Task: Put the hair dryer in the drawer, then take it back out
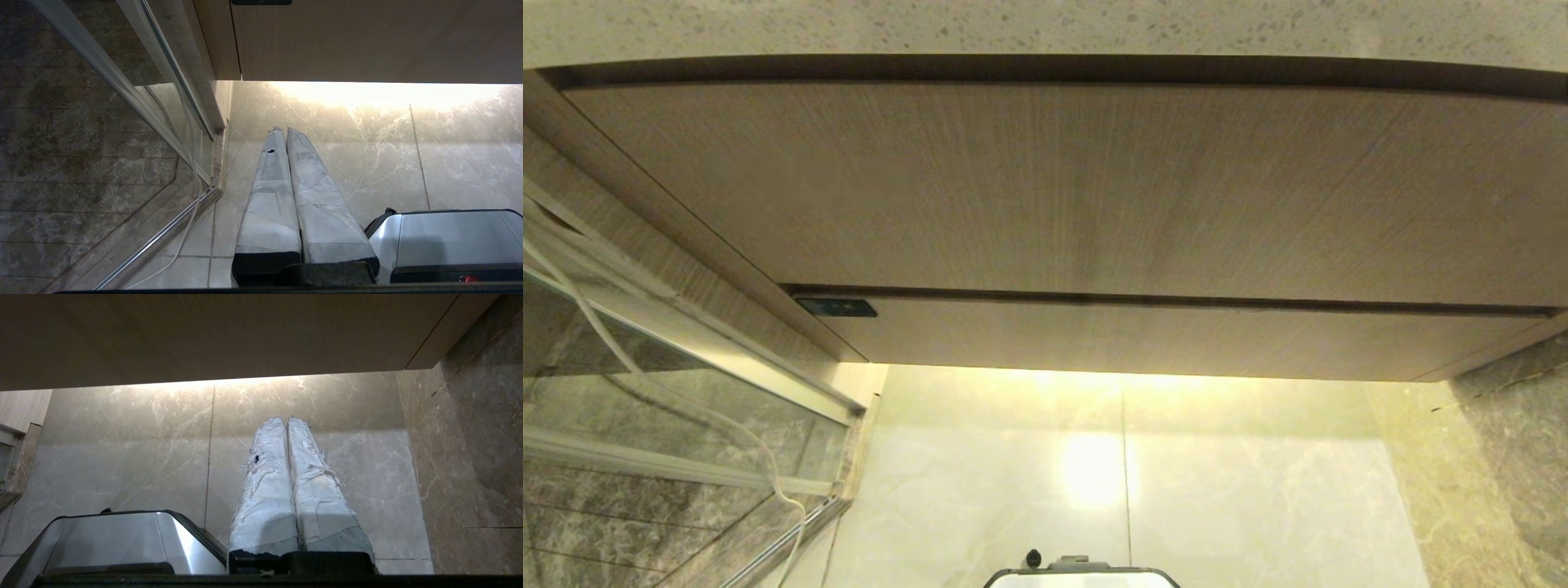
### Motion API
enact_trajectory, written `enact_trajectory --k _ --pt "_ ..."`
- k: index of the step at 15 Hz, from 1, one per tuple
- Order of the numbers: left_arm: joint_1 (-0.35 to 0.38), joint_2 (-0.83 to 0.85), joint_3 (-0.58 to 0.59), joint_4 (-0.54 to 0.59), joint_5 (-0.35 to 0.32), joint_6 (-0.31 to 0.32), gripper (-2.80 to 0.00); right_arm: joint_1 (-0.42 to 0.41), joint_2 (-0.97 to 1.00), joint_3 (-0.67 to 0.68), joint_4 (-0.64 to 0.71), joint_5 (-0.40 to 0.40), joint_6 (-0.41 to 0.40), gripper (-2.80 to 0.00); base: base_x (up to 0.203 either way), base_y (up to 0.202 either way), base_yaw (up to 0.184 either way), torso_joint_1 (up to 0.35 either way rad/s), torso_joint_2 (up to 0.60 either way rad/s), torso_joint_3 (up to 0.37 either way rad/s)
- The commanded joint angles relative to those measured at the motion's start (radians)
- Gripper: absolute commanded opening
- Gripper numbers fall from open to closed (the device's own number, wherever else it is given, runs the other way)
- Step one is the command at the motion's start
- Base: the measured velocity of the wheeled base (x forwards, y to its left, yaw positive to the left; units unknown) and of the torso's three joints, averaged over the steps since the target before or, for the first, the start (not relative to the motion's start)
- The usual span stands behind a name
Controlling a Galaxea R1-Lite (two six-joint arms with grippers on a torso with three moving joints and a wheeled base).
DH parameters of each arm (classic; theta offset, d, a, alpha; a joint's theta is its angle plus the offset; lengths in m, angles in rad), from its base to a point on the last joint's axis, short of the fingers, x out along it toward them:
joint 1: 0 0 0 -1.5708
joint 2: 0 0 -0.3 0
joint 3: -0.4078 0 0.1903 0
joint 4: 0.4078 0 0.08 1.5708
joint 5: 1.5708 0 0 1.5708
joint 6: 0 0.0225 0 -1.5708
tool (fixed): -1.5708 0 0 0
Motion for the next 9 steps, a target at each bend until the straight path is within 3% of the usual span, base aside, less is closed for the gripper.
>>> enact_trajectory --k 1,9 --pt "0.0 -0.001 0.0 0.0 0.0 0.0 -2.8 0.0 0.001 0.002 0.0 0.0 0.0 -2.8 0.0 0.0 0.0 0.0 0.0 0.0" --pt "0.0 0.0 0.0 0.0 0.0 0.0 -2.8 0.0 0.003 0.002 0.0 0.0 0.0 -2.8 0.0 0.0 0.0 0.0 0.0 0.0"
